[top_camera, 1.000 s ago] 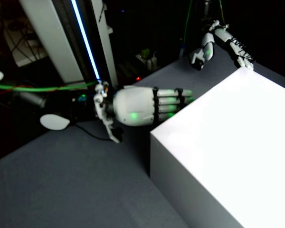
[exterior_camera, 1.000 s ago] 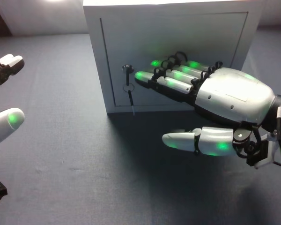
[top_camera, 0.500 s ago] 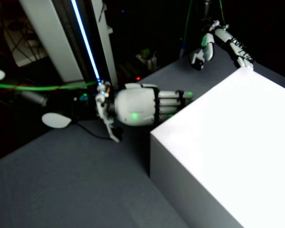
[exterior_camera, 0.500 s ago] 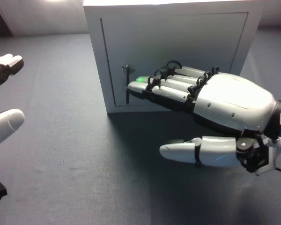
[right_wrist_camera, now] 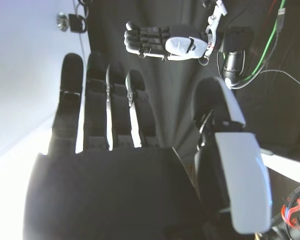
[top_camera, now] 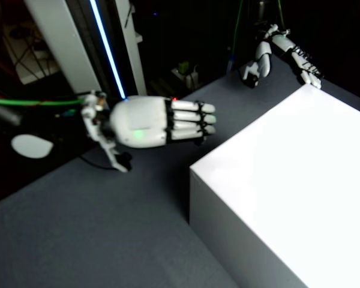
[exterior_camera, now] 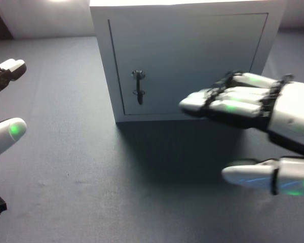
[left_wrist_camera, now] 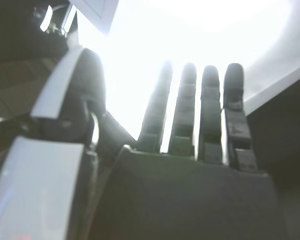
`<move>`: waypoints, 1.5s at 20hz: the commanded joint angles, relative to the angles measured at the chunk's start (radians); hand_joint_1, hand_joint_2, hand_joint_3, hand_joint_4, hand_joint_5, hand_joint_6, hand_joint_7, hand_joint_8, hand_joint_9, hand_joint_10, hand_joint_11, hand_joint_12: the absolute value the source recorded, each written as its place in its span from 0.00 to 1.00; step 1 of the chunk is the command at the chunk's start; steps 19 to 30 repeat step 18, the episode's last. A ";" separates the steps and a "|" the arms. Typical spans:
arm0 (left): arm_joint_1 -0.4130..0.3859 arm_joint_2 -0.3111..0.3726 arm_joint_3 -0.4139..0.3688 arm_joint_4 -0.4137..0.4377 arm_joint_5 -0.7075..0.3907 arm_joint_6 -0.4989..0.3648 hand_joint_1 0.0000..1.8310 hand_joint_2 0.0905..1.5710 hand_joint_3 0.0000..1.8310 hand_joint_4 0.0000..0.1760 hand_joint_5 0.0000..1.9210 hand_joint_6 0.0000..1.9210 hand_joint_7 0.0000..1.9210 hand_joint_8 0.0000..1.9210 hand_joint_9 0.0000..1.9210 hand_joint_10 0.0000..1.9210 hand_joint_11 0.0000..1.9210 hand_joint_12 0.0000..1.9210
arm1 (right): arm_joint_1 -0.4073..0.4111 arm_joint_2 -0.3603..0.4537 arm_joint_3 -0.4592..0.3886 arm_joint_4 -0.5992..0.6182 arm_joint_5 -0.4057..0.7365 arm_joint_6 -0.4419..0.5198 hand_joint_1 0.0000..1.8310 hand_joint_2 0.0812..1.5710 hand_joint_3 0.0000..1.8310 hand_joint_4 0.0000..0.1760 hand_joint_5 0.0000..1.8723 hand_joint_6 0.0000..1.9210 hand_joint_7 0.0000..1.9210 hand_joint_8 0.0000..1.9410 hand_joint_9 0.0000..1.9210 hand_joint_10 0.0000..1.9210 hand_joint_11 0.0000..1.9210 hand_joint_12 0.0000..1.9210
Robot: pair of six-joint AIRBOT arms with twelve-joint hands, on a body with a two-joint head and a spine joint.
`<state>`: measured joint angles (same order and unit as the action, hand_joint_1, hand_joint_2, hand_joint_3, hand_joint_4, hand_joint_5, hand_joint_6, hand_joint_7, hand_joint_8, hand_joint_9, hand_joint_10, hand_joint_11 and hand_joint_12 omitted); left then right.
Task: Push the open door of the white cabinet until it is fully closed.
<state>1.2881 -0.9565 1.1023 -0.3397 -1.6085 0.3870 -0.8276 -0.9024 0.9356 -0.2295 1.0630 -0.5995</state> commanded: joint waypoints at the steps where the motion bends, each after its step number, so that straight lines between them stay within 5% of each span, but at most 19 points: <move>1: -0.003 0.010 0.003 -0.012 -0.124 -0.008 0.14 0.87 0.00 0.00 0.09 0.00 0.06 0.00 0.07 0.00 0.00 0.42 | -0.010 0.021 -0.010 0.046 0.166 0.003 0.11 0.83 0.00 0.00 0.09 0.00 0.08 0.00 0.06 0.01 0.00 0.35; 2: -0.003 0.011 0.003 -0.012 -0.124 -0.008 0.15 0.87 0.00 0.00 0.09 0.00 0.05 0.00 0.06 0.00 0.00 0.36 | -0.028 0.038 -0.017 0.067 0.182 -0.008 0.12 0.82 0.00 0.00 0.05 0.00 0.13 0.01 0.08 0.01 0.00 0.35; 6: -0.012 0.018 0.005 -0.007 -0.124 -0.008 0.13 0.85 0.00 0.11 0.02 0.00 0.00 0.00 0.00 0.00 0.00 0.27 | -0.132 0.120 -0.065 0.193 0.284 -0.088 0.12 0.82 0.00 0.00 0.01 0.00 0.00 0.00 0.00 0.00 0.00 0.07; 9: -0.024 0.022 0.007 0.000 -0.125 -0.004 0.11 0.83 0.00 0.25 0.00 0.00 0.00 0.00 0.00 0.00 0.00 0.18 | -0.249 0.176 -0.100 0.320 0.408 -0.142 0.12 0.83 0.00 0.00 0.00 0.00 0.00 0.00 0.00 0.00 0.00 0.01; 10: -0.027 0.023 0.007 0.003 -0.125 -0.003 0.12 0.82 0.00 0.23 0.00 0.00 0.00 0.00 0.00 0.00 0.00 0.16 | -0.289 0.187 -0.108 0.365 0.455 -0.152 0.14 0.83 0.00 0.01 0.00 0.00 0.00 0.00 0.00 0.00 0.00 0.00; 12: -0.035 0.025 0.008 0.010 -0.125 -0.003 0.09 0.81 0.00 0.20 0.00 0.00 0.00 0.00 0.00 0.00 0.00 0.05 | -0.403 0.207 -0.118 0.459 0.557 -0.161 0.12 0.80 0.00 0.26 0.00 0.00 0.00 0.00 0.00 0.00 0.00 0.00; 13: -0.039 0.026 0.008 0.015 -0.125 -0.001 0.06 0.80 0.00 0.08 0.00 0.00 0.00 0.00 0.00 0.00 0.00 0.05 | -0.435 0.213 -0.123 0.490 0.590 -0.163 0.13 0.80 0.00 0.23 0.00 0.00 0.00 0.00 0.00 0.00 0.00 0.00; 16: -0.047 0.033 0.006 0.017 -0.125 0.006 0.06 0.78 0.00 0.02 0.00 0.00 0.00 0.00 0.00 0.00 0.00 0.00 | -0.461 0.221 -0.128 0.554 0.623 -0.167 0.13 0.79 0.00 0.39 0.00 0.00 0.00 0.00 0.00 0.00 0.00 0.00; 17: -0.047 0.037 0.004 0.017 -0.125 0.008 0.06 0.78 0.00 0.28 0.00 0.00 0.00 0.00 0.00 0.00 0.00 0.00 | -0.461 0.223 -0.128 0.566 0.627 -0.174 0.13 0.79 0.00 0.45 0.00 0.00 0.00 0.00 0.00 0.00 0.00 0.00; 18: -0.048 0.039 0.004 0.017 -0.125 0.010 0.11 0.78 0.00 0.42 0.00 0.00 0.00 0.00 0.00 0.00 0.00 0.00 | -0.461 0.224 -0.128 0.572 0.632 -0.177 0.14 0.78 0.00 0.52 0.00 0.00 0.00 0.00 0.00 0.00 0.00 0.00; 30: -0.048 0.039 0.004 0.017 -0.125 0.010 0.11 0.78 0.00 0.42 0.00 0.00 0.00 0.00 0.00 0.00 0.00 0.00 | -0.461 0.224 -0.128 0.572 0.632 -0.177 0.14 0.78 0.00 0.52 0.00 0.00 0.00 0.00 0.00 0.00 0.00 0.00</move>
